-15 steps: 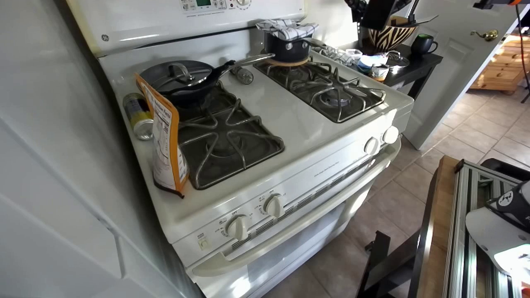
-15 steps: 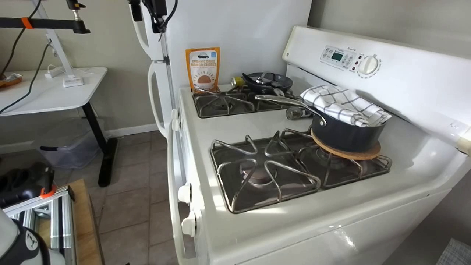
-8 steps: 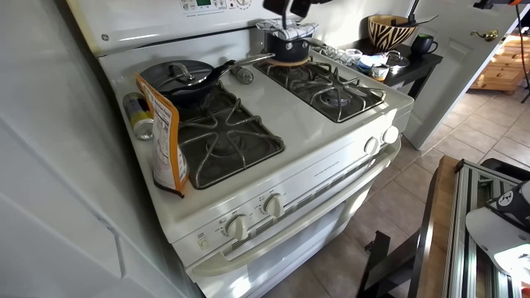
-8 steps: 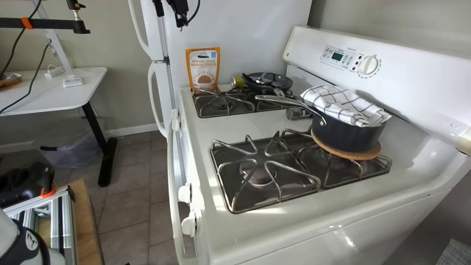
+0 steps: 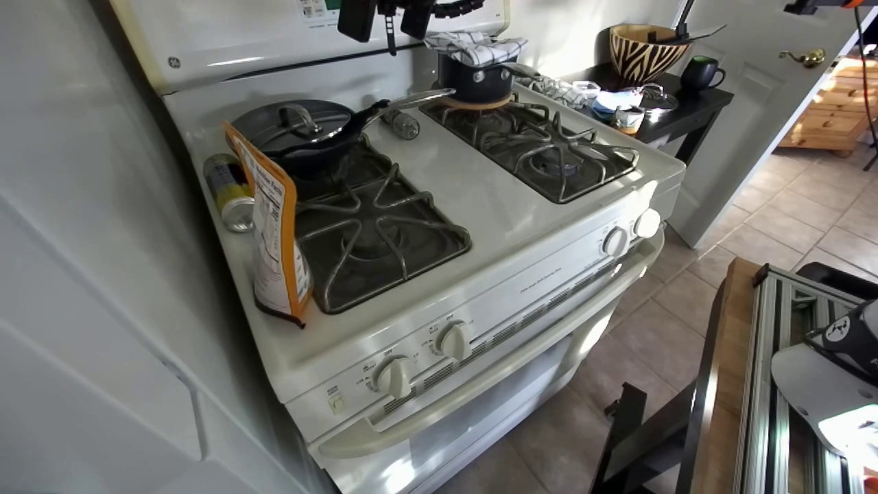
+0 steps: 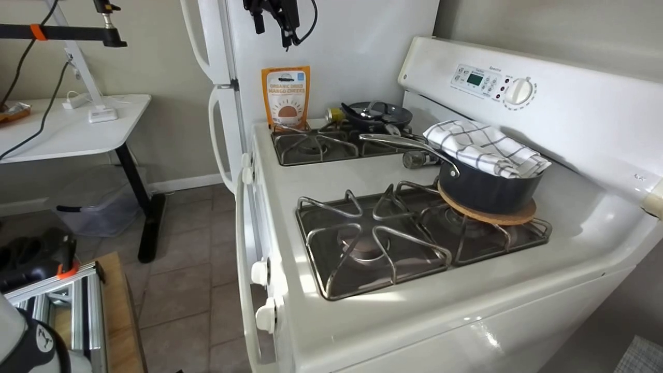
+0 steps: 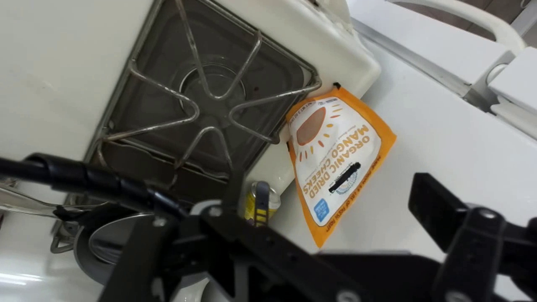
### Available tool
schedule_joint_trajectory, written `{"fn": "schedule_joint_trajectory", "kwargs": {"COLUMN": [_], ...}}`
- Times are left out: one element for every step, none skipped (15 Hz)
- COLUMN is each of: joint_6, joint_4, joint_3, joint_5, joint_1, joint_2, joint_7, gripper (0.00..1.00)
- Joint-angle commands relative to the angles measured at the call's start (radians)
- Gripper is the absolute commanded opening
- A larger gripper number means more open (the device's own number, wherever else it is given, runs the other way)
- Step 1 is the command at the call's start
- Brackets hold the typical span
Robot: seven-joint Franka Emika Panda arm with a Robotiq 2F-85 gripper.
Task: Move the lid from the pan to the pot
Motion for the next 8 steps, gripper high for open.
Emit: {"fn": "schedule_joint_trajectory", "kwargs": {"joint_6": [-0.003, -0.003, 0.001, 0.0, -0.001, -0.012, -0.04, -0.101], "joint_4": [0.003, 0.003, 0.011, 0.035, 0.047, 0.07, 0.09, 0.113], "joint_3": [0.0, 0.001, -0.001, 0.0, 0.0, 0.002, 0.004, 0.012], "joint_5": [-0.001, -0.001, 0.005, -0.007, -0.014, -0.028, -0.038, -0.078], "joint_1": [0.003, 0.004, 0.004, 0.002, 0.0, 0.0, 0.0, 0.003], "joint_2": [-0.003, -0.007, 0.0, 0.016, 0.024, 0.04, 0.05, 0.058], "joint_7": [0.001, 0.001, -0.013, 0.0, 0.012, 0.03, 0.049, 0.098], "gripper": [1.0, 1.0, 1.0, 1.0, 1.0, 1.0, 1.0, 1.0]}}
